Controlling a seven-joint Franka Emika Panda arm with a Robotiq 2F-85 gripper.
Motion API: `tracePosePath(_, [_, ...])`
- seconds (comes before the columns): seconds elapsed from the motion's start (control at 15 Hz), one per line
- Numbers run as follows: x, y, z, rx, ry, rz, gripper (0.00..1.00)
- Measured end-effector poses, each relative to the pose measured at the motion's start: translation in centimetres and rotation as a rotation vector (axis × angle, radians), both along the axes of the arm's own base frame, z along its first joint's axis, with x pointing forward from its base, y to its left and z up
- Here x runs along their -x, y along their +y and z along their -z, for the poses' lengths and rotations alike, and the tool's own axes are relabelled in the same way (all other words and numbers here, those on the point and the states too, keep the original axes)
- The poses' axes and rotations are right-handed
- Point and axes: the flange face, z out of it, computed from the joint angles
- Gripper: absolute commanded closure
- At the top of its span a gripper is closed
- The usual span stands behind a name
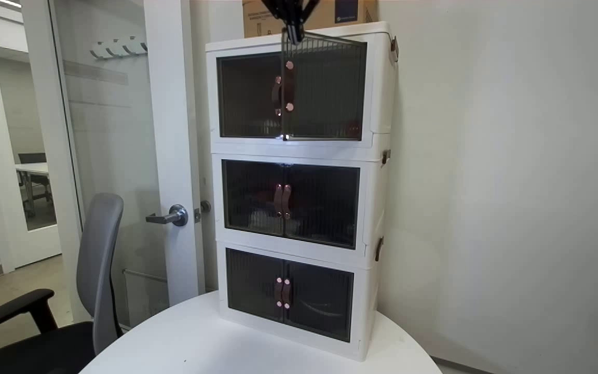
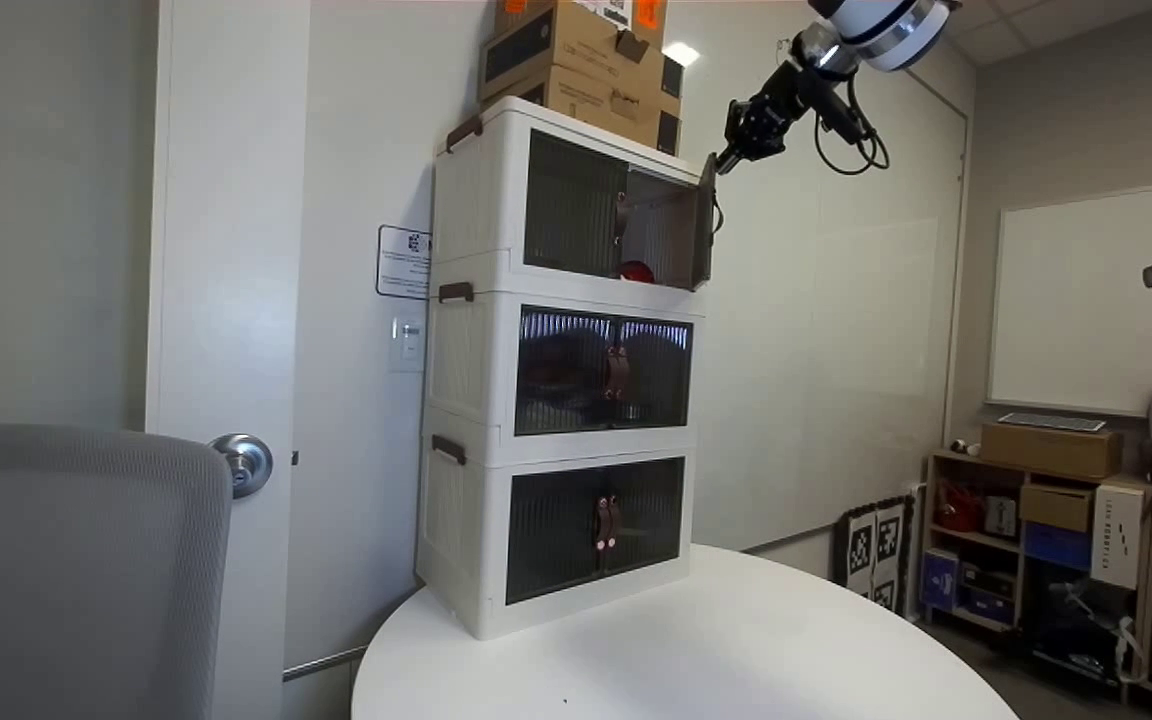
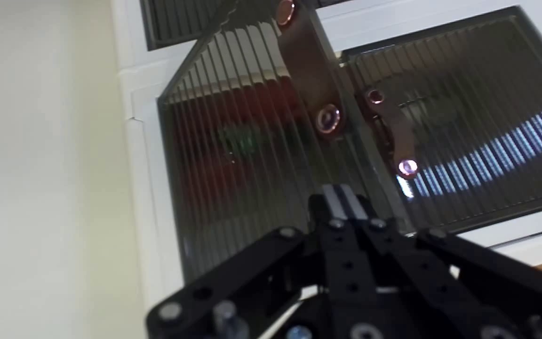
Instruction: Close the open doors of the cabinet
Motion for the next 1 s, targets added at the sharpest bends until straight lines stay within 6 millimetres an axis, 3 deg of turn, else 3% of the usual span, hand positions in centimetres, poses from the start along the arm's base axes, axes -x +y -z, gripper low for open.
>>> tracePosePath(0.27, [-1.6, 1.7, 1.0, 0.041, -0.086, -0.076, 1.0])
tracePosePath(0.47, [-3.9, 0.8, 3.5, 0.113, -0.204, -0.054, 1.0])
tracePosePath(0.8, [-7.3, -0.7, 9.2, 0.146, -0.331, 0.014, 1.0])
tracePosePath(1.0, [-8.3, -0.3, 10.0, 0.114, -0.357, 0.006, 1.0])
